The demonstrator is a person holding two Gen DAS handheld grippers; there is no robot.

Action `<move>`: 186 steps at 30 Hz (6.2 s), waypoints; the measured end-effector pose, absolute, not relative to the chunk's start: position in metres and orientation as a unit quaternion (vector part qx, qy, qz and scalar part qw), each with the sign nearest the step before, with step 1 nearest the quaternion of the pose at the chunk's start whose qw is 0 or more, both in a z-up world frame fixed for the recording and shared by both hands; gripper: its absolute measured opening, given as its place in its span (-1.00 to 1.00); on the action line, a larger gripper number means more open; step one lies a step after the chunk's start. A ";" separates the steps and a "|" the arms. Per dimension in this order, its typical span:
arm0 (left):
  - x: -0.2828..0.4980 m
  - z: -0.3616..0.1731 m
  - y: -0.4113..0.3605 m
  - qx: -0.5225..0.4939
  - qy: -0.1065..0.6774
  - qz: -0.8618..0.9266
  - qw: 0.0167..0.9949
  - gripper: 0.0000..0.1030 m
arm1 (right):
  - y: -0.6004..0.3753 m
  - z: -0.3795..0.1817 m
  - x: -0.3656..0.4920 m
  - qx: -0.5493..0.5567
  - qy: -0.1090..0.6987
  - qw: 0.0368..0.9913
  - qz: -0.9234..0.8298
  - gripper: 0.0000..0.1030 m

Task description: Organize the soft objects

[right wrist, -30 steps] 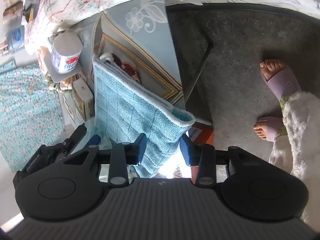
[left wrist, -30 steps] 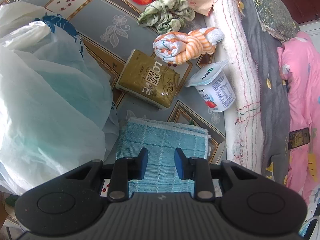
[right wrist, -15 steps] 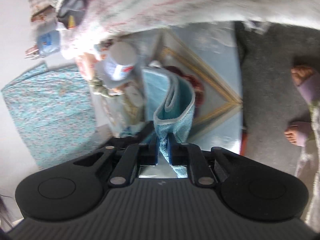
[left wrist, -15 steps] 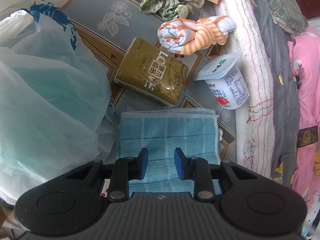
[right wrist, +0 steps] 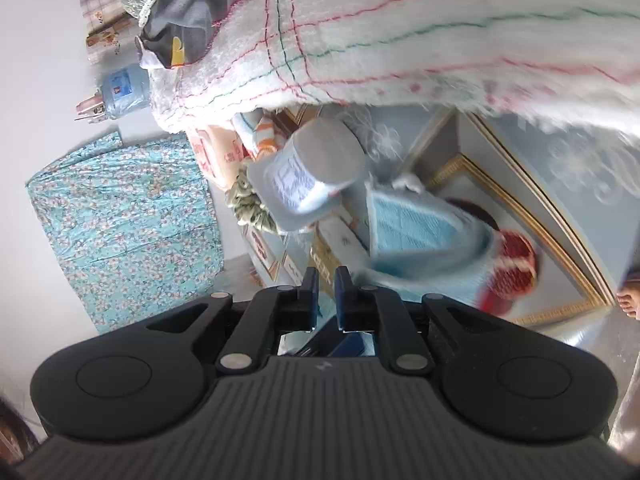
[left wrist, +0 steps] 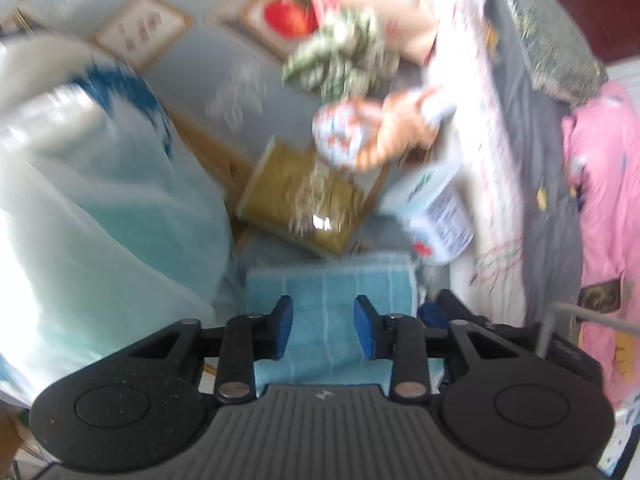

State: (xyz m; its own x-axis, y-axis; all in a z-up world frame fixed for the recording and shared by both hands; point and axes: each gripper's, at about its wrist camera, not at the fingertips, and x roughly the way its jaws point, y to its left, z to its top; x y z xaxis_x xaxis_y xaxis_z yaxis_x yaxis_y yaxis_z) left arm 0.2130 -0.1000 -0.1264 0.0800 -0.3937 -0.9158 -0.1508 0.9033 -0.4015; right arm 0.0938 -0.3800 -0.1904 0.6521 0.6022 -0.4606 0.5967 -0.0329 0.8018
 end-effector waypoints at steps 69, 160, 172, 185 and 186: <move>0.125 -0.142 -0.107 -0.534 0.544 0.097 0.640 -0.88 | -0.276 -0.111 0.131 -0.225 0.497 0.644 0.536 -0.24; 0.141 -0.068 0.270 -0.234 0.597 0.049 0.766 -0.70 | 0.090 0.015 0.128 -0.055 0.455 0.798 0.393 -0.10; 0.166 -0.111 0.241 0.010 0.629 0.050 0.776 -0.69 | 0.057 -0.005 0.135 -0.024 0.466 0.822 0.327 -0.06; 0.173 -0.136 0.218 0.069 0.629 0.038 0.773 -0.28 | 0.058 -0.004 0.143 -0.009 0.468 0.828 0.309 0.01; 0.173 -0.133 0.220 0.062 0.629 0.040 0.774 -0.15 | 0.056 -0.004 0.143 -0.008 0.468 0.829 0.307 0.02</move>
